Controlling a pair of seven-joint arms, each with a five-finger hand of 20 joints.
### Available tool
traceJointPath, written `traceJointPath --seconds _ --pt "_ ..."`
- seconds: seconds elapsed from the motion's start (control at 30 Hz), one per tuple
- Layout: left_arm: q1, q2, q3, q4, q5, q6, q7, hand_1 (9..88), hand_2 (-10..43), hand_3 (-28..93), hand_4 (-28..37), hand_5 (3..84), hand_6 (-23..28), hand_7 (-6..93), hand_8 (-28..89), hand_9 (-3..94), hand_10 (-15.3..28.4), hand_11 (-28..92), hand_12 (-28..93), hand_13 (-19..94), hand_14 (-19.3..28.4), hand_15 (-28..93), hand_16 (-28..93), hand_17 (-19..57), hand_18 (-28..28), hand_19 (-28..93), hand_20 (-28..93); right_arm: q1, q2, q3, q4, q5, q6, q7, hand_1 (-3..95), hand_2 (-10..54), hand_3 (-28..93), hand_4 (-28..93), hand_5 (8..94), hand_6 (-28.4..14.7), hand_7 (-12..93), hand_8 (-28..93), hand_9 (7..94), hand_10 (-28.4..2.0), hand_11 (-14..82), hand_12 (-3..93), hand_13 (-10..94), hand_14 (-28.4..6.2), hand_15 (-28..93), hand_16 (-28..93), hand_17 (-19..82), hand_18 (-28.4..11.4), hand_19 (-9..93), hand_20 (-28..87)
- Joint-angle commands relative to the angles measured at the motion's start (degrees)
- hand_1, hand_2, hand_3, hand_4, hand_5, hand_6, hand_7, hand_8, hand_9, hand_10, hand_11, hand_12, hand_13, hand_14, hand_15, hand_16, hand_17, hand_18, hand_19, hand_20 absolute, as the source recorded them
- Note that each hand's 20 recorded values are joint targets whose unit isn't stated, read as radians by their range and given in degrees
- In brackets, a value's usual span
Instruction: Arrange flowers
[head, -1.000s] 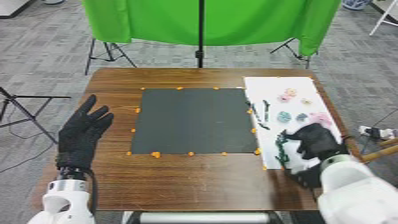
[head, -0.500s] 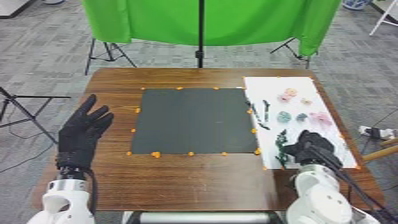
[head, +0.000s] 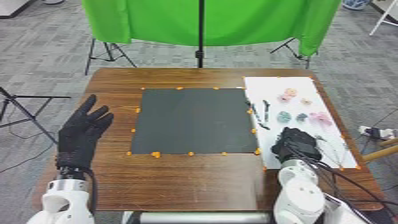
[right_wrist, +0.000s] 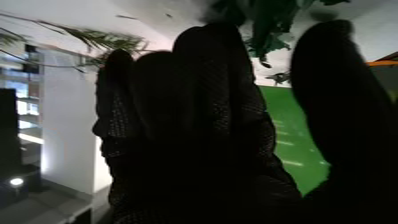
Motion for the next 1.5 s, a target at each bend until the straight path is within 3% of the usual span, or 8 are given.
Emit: traceJointPath --seconds 0.03,0.33,0.43,0.6,0.77,1.07,1.27,1.5 --pt "1.2 0.77 -0.02 -0.37 -0.95 1.24 0.6 23.7 5.5 82 -26.1 35.8 7.6 7.4 -8 33.9 19.8 23 10 20 27.0 56 -11 -9.0 28.4 55 -2 -2.31 -0.13 -2.18 2.18 -0.68 1.08 -3.14 54.1 -9.5 66 -28 78.0 -3.1 42 5 81.5 -12.1 52.8 23.1 79 -8.2 70 20 48 -20.7 93 15" --pt "1.57 2.07 0.12 -0.18 -1.92 1.38 2.7 23.7 5.6 82 -26.1 35.8 7.7 7.5 -8 33.9 19.8 23 10 20 27.0 56 -11 -9.0 28.4 55 -2 -1.27 1.92 -0.24 -0.44 -5.24 14.21 -3.45 55.7 -9.5 71 -28 84.7 -4.4 34 9 87.2 -11.6 48.0 25.9 83 -7.4 70 23 49 -20.9 93 27" --pt "1.55 1.54 -0.26 -0.2 -1.39 1.16 2.19 23.6 5.6 82 -26.1 35.8 7.7 7.5 -8 33.9 19.9 23 10 20 27.0 56 -11 -9.0 28.4 55 -2 -0.71 2.39 0.82 -2.67 -5.82 16.74 -3.48 55.8 -9.5 72 -28 85.8 -4.8 33 10 88.4 -11.5 47.2 26.3 84 -7.5 71 23 50 -21.0 93 30" --pt "1.87 1.47 -0.65 -0.42 -1.37 1.21 2.23 23.6 5.6 82 -26.0 35.8 7.6 7.5 -8 33.9 19.8 23 10 20 27.0 56 -11 -9.0 28.4 55 -2 3.24 1.15 0.31 -5.53 -5.44 17.6 -4.9 55.8 -9.5 73 -28 86.9 -5.2 31 12 89.2 -11.5 46.8 26.2 84 -7.6 71 23 50 -21.3 93 32" --pt "2.85 1.2 -2.29 -1.42 -0.91 1.71 1.64 23.7 5.5 82 -26.1 35.8 7.7 7.5 -8 34.0 19.8 23 10 20 27.0 56 -11 -9.0 28.4 55 -2 13.8 -4.73 -6.23 -5.71 -0.63 15.01 -10.6 55.7 -9.5 74 -28 87.3 -5.4 31 13 89.5 -11.5 46.8 26.3 84 -7.8 71 24 50 -21.4 93 33" --pt "0.73 1.41 -2.76 -1.97 0.07 1.4 -0.76 23.6 5.5 82 -26.1 35.7 7.6 7.6 -8 33.9 19.8 23 10 20 27.0 56 -11 -9.0 28.4 55 -2 32.95 -20.58 -22.42 7.26 3.5 11.09 -20.0 56.0 -9.5 73 -27 87.7 -5.2 30 14 89.6 -11.7 47.4 25.8 85 -8.0 72 23 51 -21.6 93 35" --pt "-0.83 2.96 -2.68 -2.16 -0.11 2.44 -1.11 23.7 5.5 82 -26.2 35.8 7.7 7.6 -8 33.9 19.9 23 10 20 27.0 56 -11 -9.0 28.4 55 -2 34.97 -28.43 -24.95 16.33 6.25 6.28 -23.22 55.8 -9.5 72 -27 87.9 -5.1 30 14 89.7 -11.7 48.1 24.8 85 -7.9 72 23 51 -21.6 93 36" --pt "-3.9 5.16 -0.68 -1.52 -0.55 2.49 -0.95 23.6 5.5 82 -26.1 35.9 7.7 7.6 -8 33.9 19.8 23 10 20 27.1 56 -11 -8.9 28.4 55 -2 38.26 -31.68 -29.03 23.31 12.74 2.87 -19.54 55.2 -9.5 72 -26 88.2 -5.0 29 14 90.1 -11.4 48.9 24.2 85 -7.8 72 23 52 -21.8 93 37"
